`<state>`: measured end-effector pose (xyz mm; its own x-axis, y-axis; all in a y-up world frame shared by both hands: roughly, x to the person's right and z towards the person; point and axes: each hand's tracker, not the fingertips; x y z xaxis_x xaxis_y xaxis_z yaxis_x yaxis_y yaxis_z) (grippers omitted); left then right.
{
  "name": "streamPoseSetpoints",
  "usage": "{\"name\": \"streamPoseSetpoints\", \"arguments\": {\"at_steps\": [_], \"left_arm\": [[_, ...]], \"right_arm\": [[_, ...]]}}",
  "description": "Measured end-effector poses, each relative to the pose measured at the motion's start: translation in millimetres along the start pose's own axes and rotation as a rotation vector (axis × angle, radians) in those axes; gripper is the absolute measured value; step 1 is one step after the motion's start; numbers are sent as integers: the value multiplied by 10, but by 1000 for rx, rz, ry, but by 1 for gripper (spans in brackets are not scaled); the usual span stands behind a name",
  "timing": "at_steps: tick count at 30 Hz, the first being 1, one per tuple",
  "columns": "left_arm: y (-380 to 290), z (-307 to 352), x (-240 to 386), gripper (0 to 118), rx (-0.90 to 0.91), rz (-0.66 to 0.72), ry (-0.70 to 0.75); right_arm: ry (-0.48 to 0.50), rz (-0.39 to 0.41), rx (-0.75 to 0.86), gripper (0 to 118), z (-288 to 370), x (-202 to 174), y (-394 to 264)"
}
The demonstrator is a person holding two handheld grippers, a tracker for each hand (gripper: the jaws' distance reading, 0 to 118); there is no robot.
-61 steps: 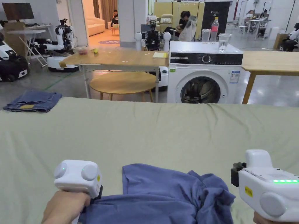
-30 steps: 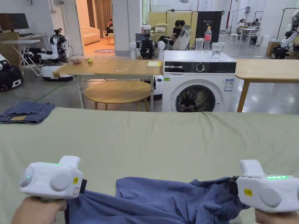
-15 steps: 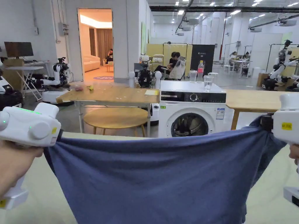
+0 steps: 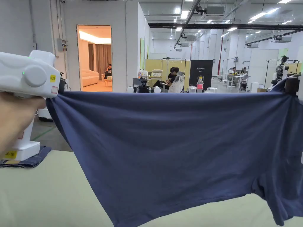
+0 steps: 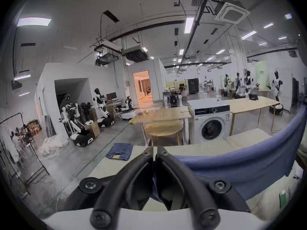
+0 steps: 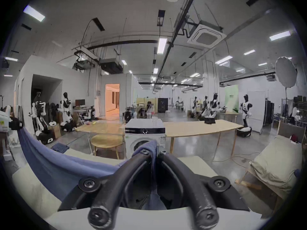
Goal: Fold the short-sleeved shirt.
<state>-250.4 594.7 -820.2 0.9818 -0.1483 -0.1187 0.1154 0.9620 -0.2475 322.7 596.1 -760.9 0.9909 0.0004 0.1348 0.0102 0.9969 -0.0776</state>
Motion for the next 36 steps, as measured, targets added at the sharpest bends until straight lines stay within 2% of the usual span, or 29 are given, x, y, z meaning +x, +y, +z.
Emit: {"name": "streamPoseSetpoints", "arguments": {"at_steps": [7, 11, 16, 20, 28, 30, 31, 32, 33, 34, 36], "left_arm": [[-1038, -409, 254, 0, -88, -45, 50], [-1409, -328, 204, 0, -166, -32, -5], [-1987, 228, 93, 0, -200, -5, -77], [-2883, 745, 43, 0, -313, 27, -121], [-4487, 1507, -55, 0, -549, 84, -132], [-4673, 1562, -36, 0, -552, 100, -129], [-4671, 1581, -12, 11, -549, 96, -129], [-4645, 1610, 27, 36, -534, 63, -104], [-4601, 1654, 64, 36, -509, 31, -72], [-4532, 1704, 86, 48, -476, 10, -59], [-4314, 1856, 137, 103, -383, 24, -89]], "right_arm": [[-16, -31, -126, 1, -289, -37, -1111], [-7, -22, -197, 1, -175, 2, -1495], [2, -15, -252, 1, 282, 109, -1993], [11, -20, -340, 1, 814, 168, -2696], [-17, 40, -585, 1, 1625, 234, -4278], [-27, 75, -617, 7, 1702, 199, -4445], [-29, 73, -611, 25, 1719, 200, -4465], [-31, 78, -607, 49, 1739, 198, -4444], [-38, 84, -600, 49, 1757, 190, -4377], [-37, 76, -587, 58, 1801, 162, -4265], [35, 11, -494, 88, 1908, 75, -4015]]}}
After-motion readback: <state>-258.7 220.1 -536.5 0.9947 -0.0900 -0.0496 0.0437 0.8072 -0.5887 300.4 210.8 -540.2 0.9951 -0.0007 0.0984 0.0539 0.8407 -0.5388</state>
